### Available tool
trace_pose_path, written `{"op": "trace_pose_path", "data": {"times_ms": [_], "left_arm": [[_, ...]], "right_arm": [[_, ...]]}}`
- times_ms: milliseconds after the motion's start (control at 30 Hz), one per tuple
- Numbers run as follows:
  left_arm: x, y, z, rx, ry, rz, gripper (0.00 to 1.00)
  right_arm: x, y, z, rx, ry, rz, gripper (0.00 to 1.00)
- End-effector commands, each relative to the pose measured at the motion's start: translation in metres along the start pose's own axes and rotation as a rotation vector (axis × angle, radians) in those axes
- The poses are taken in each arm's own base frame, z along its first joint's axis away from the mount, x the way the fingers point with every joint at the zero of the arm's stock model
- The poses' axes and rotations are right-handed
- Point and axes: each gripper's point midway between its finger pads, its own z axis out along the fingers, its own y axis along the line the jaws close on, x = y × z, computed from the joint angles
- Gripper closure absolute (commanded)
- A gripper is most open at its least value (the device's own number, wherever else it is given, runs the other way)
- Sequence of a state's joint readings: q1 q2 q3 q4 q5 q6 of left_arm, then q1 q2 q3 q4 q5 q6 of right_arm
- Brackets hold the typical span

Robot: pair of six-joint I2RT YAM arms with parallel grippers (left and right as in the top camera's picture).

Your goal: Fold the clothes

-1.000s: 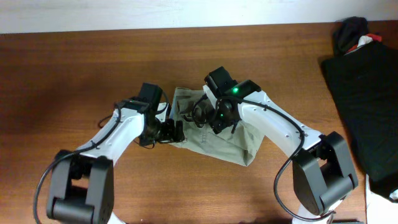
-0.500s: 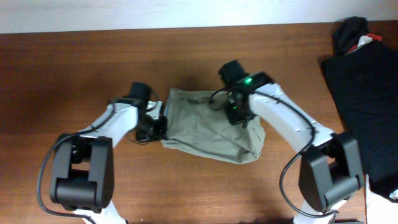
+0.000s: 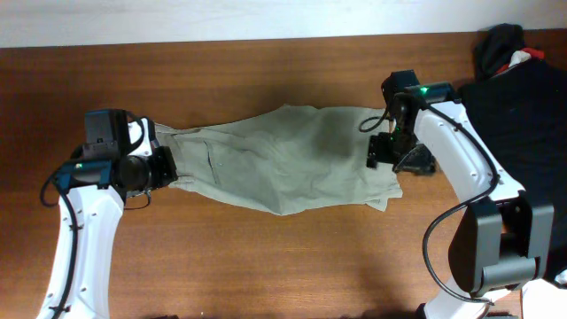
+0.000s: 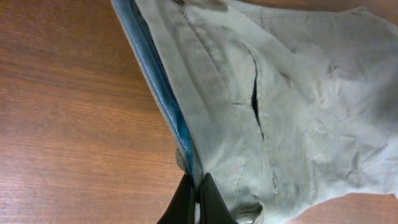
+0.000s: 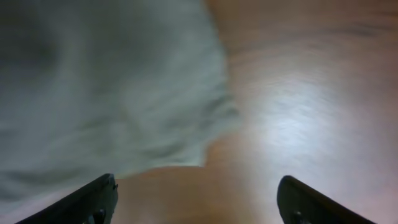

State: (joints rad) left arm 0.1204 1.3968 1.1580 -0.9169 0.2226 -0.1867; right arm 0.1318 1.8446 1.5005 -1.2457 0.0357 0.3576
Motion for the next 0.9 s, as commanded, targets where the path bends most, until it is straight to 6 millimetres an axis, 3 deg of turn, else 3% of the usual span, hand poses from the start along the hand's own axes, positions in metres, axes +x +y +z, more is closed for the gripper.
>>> {"op": "trace_pose_path", "data": {"times_ms": [0,100,133,167,200,367,433,600,700,767,867], "left_arm": [[-0.033,-0.012,-0.043,0.008,-0.110,0.009,0.99],[-0.055,-0.039,-0.094,0.036,-0.184,0.073,0.99],[-0.056,-0.045,-0.099,0.044,-0.188,0.088,0.99],[-0.052,-0.064,-0.107,0.069,-0.186,0.143,0.99],[-0.044,-0.087,-0.108,0.102,-0.173,0.205,0.99],[-0.001,-0.162,-0.103,0.223,-0.108,0.423,0.99],[0.015,-0.182,-0.104,0.258,-0.088,0.485,0.99],[0.033,-0.226,-0.098,0.348,-0.081,0.589,0.99],[0.053,-0.246,-0.054,0.334,0.033,0.641,0.99],[0.053,-0.251,-0.031,0.319,0.066,0.642,0.99],[0.051,-0.267,-0.013,0.366,0.063,0.676,0.99]], "right_arm": [[0.003,0.030,0.004,-0.138,-0.003,-0.072,0.31],[0.012,0.069,0.033,-0.236,-0.014,-0.144,0.68],[0.015,0.077,0.039,-0.253,-0.022,-0.153,0.72],[0.017,0.092,0.054,-0.272,-0.052,-0.145,0.78],[0.022,0.101,0.064,-0.287,-0.052,-0.161,0.81],[0.033,0.138,0.094,-0.320,-0.032,-0.196,0.87],[0.036,0.139,0.105,-0.315,-0.002,-0.172,0.87],[0.037,0.141,0.104,-0.340,0.013,-0.167,0.88],[0.037,0.142,0.102,-0.352,0.018,-0.166,0.89],[0.026,0.141,0.089,-0.419,0.029,-0.172,0.89],[-0.017,0.095,0.054,-0.500,0.035,-0.100,0.91]]}}
